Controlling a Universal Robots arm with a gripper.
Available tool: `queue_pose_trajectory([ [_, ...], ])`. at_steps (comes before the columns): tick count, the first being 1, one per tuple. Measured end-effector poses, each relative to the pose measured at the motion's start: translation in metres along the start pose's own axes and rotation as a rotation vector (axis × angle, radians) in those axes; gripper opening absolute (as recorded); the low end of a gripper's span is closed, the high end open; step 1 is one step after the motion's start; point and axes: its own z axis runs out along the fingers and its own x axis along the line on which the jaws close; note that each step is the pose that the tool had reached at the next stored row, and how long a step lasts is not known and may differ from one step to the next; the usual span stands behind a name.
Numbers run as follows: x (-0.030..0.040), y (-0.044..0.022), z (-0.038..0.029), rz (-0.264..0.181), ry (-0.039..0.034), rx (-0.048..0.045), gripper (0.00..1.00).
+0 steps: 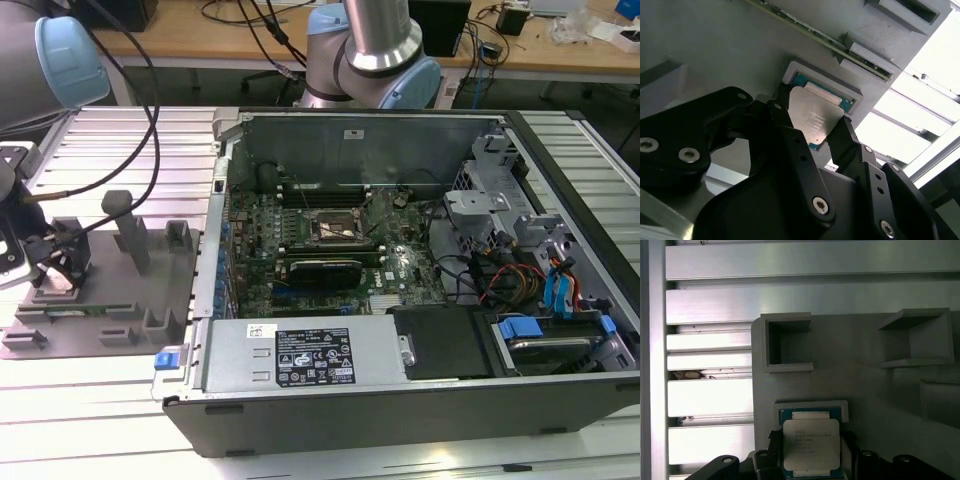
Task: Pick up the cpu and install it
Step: 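Pick up the cpu and move it towards the insertion slot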
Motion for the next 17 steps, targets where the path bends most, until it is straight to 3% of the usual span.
queue_pose_trajectory([
  [9,-0.0003,0.0007,-0.0137,0.000,0.0000,0.0000,0.55],
  [15,-0.0007,0.0016,-0.0328,0.000,0.0000,0.0000,0.55],
  [17,-0.0008,0.0017,-0.0351,0.000,-0.0003,-0.0002,0.55],
])
